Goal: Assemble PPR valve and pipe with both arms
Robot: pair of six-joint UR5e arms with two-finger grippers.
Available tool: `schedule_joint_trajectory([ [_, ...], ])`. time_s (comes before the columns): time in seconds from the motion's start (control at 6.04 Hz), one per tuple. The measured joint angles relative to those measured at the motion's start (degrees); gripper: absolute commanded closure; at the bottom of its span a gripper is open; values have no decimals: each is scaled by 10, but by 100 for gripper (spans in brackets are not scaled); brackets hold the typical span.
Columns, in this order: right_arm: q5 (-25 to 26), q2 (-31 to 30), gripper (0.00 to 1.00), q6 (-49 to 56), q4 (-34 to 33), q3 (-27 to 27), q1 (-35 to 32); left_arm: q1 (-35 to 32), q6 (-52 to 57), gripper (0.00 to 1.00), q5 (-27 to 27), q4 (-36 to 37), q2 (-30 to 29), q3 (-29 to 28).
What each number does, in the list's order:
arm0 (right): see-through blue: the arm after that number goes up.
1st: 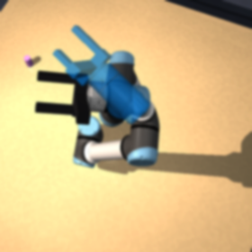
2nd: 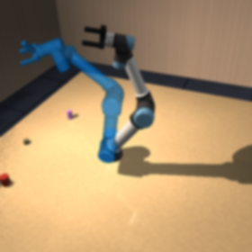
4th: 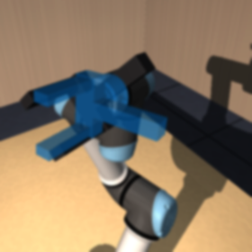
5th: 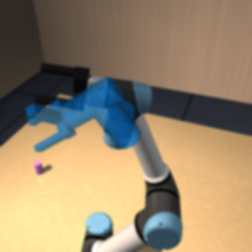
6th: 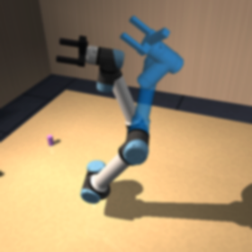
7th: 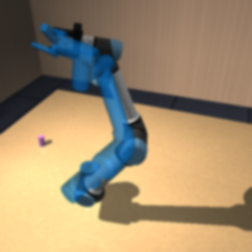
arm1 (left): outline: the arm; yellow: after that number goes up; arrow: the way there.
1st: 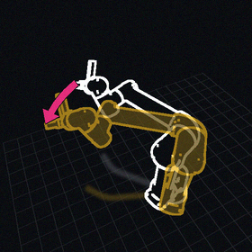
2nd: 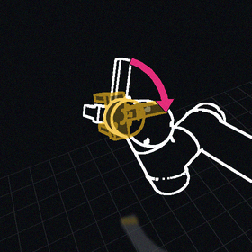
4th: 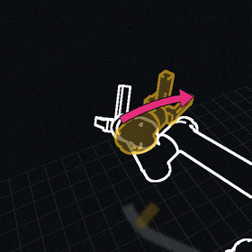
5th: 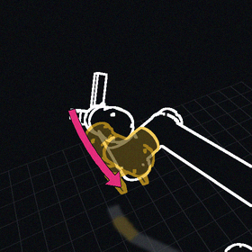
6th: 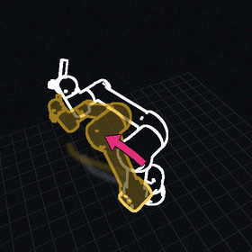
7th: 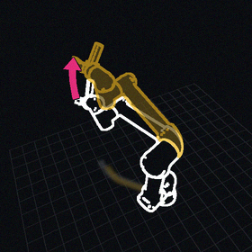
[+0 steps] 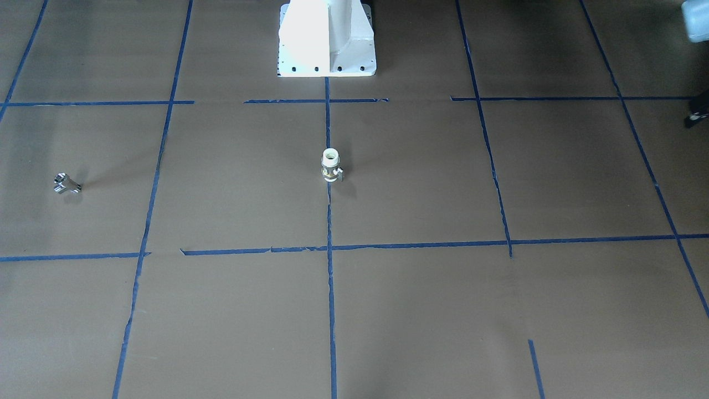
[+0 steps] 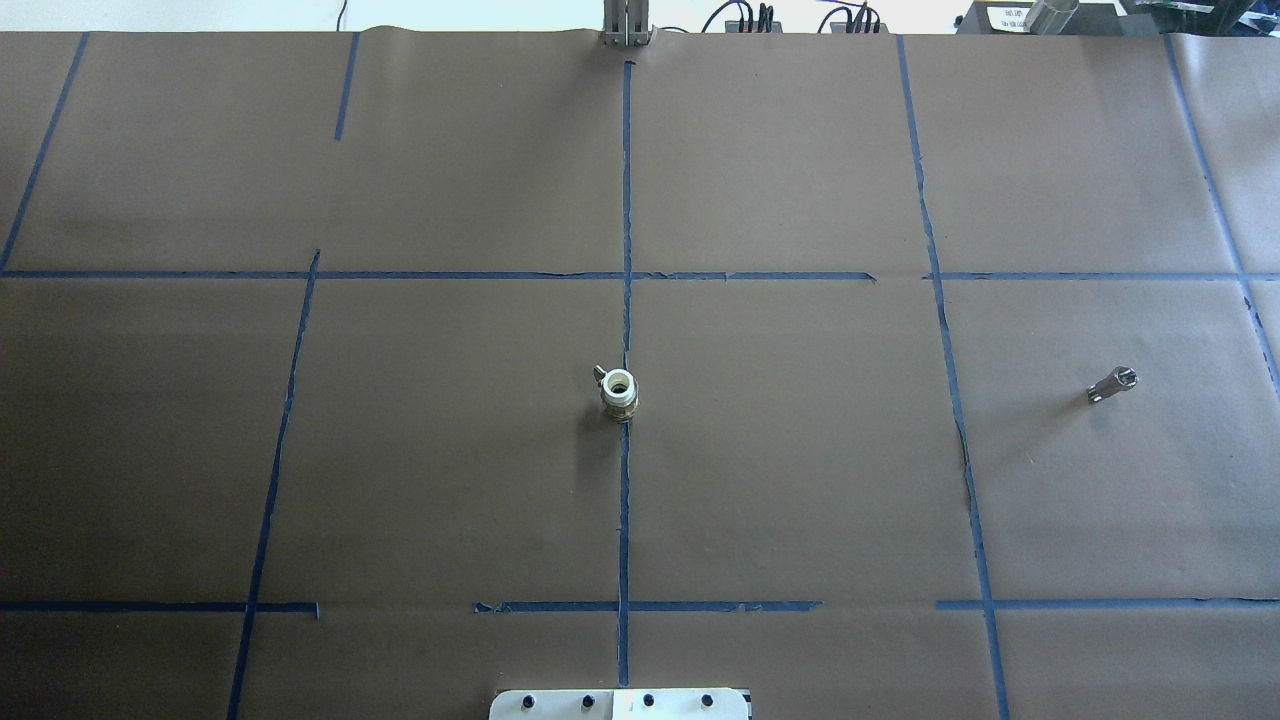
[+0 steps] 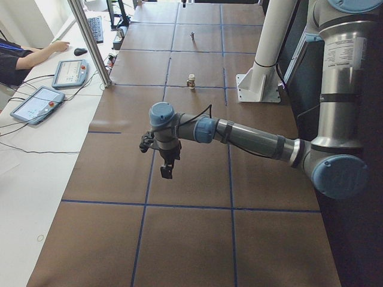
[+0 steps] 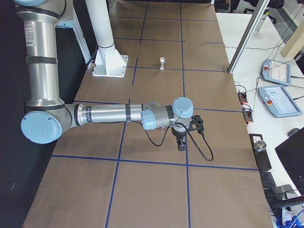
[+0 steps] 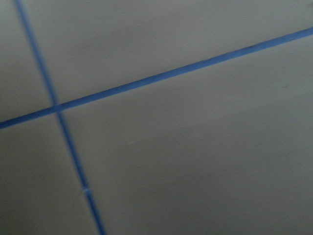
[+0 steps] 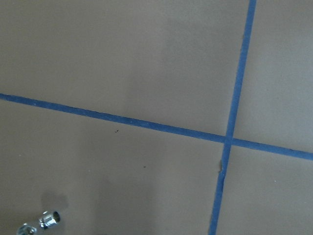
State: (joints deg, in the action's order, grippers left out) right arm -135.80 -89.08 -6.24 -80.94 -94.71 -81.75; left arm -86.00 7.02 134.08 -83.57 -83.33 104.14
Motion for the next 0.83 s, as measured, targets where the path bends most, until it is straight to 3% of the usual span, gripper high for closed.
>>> schedule_joint_trajectory([
  [0.33,3,-3,0,-125,15,-48,65,-50,61,0,25,0,29,-25],
  [0.83,71,-49,0,-315,178,-61,180,-55,62,0,28,0,31,-28],
])
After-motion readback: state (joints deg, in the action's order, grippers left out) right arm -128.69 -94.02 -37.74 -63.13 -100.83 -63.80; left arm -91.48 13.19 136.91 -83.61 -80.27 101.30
